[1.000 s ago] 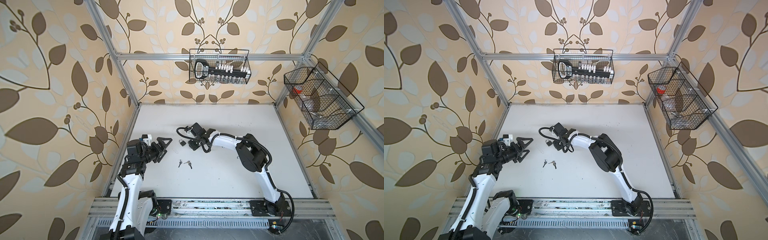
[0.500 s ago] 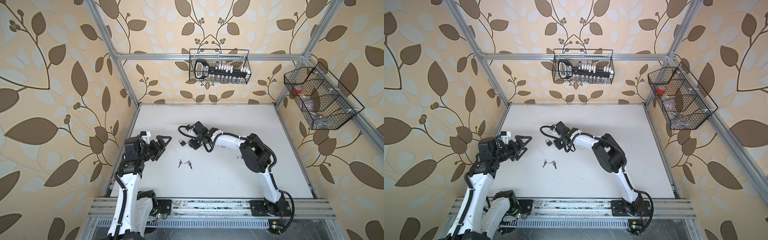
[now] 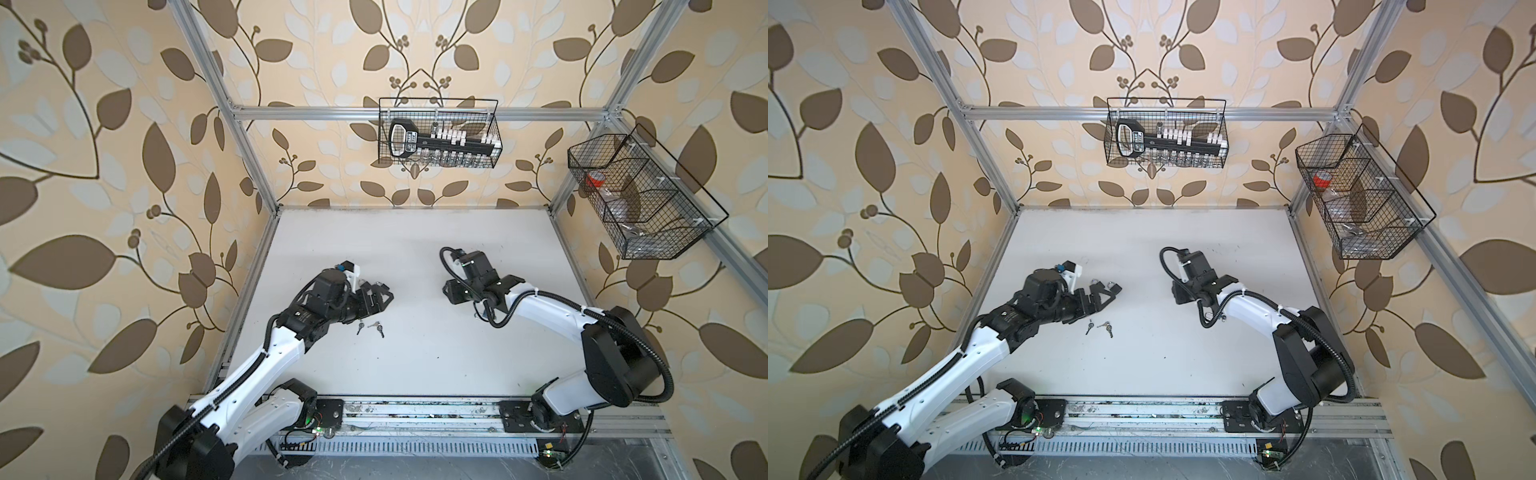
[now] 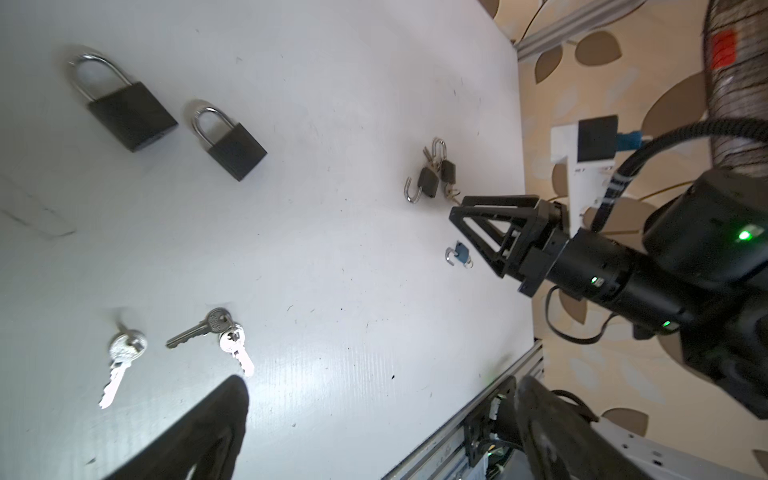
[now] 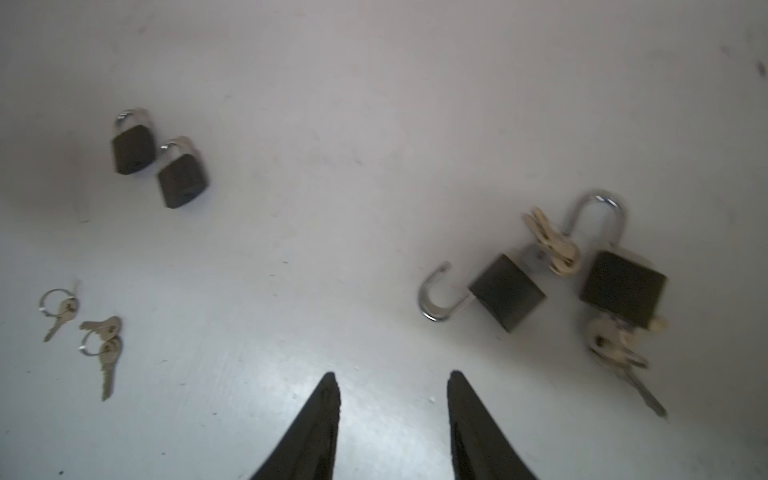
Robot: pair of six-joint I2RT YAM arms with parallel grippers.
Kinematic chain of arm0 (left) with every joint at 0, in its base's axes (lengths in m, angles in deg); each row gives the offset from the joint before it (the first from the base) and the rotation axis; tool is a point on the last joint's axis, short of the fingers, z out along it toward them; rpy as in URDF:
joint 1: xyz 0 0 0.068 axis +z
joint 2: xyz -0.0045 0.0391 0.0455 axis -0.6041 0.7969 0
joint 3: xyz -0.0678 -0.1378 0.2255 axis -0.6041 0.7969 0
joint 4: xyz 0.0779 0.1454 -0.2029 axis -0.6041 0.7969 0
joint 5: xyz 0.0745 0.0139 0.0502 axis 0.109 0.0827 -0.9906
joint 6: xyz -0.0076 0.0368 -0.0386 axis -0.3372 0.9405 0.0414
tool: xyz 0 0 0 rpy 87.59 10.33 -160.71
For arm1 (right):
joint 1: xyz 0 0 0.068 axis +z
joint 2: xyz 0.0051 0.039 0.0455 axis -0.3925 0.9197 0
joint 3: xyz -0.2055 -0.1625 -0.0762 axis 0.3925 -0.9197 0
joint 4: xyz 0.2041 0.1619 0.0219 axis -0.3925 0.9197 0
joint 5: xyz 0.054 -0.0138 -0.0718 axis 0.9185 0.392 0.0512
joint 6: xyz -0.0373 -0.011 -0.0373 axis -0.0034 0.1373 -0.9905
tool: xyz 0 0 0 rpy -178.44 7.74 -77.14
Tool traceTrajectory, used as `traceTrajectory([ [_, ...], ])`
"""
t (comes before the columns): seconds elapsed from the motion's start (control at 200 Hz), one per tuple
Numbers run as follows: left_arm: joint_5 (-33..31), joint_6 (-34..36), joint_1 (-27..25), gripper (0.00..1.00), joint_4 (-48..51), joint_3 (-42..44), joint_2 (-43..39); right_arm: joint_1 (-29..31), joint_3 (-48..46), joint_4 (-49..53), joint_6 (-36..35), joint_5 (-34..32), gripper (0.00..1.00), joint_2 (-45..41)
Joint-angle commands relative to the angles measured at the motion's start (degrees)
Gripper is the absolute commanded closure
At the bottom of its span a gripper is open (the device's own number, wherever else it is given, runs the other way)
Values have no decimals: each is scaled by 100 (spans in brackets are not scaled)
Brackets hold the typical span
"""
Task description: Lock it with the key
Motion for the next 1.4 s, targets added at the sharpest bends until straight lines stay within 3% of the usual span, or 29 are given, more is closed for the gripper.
traceTrajectory([
  [0.0,-934,98,-667,1,-683,-455,495,-238,-141,146,247,364,59,-65],
  [0.095,-1228,194,-1153,1,-851,-683,971,-369,-82,228,144,512,64,145],
  [0.2,-1463,292,-1549,1,-955,-972,1391,-453,11,227,103,357,77,364],
  [0.28,-1515,328,-1698,1,-1018,-1122,1568,-470,81,211,60,125,86,515],
  [0.395,-1506,311,-1750,1,-1090,-1162,1631,-497,199,202,-1,-177,92,733],
  [0.865,-1976,268,-1753,1,-700,-759,1048,-540,711,322,-199,-134,94,1444],
  [1.4,-2069,218,-1740,1,-507,-674,855,-284,1638,340,-320,203,92,2474],
])
